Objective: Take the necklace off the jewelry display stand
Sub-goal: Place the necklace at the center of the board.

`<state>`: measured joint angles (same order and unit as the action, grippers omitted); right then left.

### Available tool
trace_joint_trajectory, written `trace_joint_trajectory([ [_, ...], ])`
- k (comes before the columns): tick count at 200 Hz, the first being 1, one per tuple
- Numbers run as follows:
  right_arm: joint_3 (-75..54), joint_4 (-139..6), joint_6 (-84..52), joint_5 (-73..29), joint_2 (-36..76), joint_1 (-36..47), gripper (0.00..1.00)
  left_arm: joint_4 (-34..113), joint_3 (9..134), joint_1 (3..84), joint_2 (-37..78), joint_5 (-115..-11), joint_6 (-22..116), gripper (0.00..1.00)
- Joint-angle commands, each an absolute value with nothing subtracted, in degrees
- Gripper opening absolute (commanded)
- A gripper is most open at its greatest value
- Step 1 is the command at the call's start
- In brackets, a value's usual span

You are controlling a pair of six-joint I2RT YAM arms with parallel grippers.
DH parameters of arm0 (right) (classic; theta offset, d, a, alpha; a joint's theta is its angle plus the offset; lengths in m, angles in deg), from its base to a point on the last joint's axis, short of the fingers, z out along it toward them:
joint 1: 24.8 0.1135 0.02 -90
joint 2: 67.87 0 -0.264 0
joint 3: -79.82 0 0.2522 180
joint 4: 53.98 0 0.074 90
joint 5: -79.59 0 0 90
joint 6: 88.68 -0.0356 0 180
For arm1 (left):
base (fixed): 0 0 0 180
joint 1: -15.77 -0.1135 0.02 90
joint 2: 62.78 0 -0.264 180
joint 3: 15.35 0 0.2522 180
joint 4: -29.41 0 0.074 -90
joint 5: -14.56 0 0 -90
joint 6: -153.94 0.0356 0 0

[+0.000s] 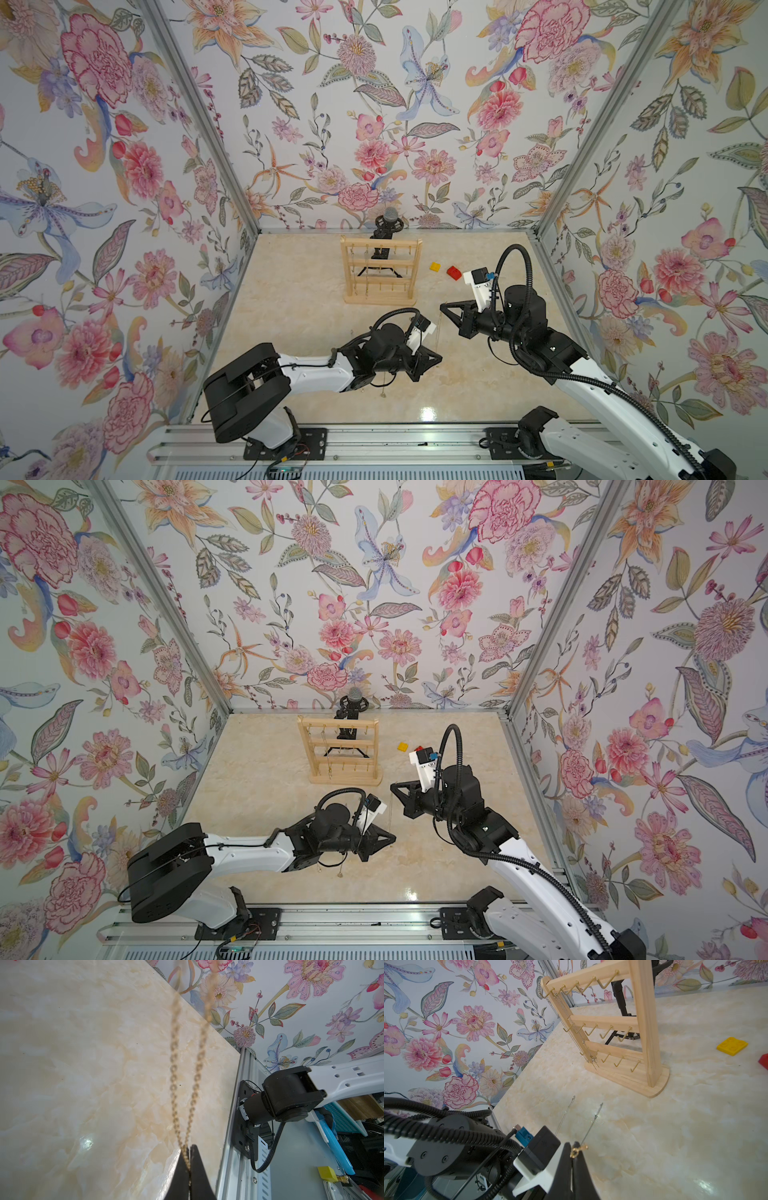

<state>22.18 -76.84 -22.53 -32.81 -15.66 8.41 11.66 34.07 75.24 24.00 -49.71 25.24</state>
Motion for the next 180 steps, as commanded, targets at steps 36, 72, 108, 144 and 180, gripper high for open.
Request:
trace_joint_trajectory([
  [36, 25.47, -70.99, -23.69, -29.12, -12.3, 12.0, 0.0, 12.74, 29.7, 78.41, 22.03, -52.68, 19.14, 0.02],
  [72, 27.23, -68.03, -24.89, -29.66, -9.86, 13.85, 0.0, 12.8, 26.82, 79.74, 21.37, -54.58, 15.56, 0.02],
  [108, 28.68, -64.69, -25.83, -29.53, -7.16, 15.4, 0.0, 13.96, 25.01, 80.28, 20.8, -56.68, 13.0, 0.02],
  [144, 30.34, -61.24, -26.62, -29.31, -3.56, 16.48, 0.0, 16.13, 24.33, 80.86, 21.49, -58.17, 11.21, 0.02],
  [180, 31.43, -57.41, -27.96, -29.5, -0.07, 17.49, 0.0, 16.9, 23.21, 81.99, 21.44, -59.0, 9.65, 0.02],
])
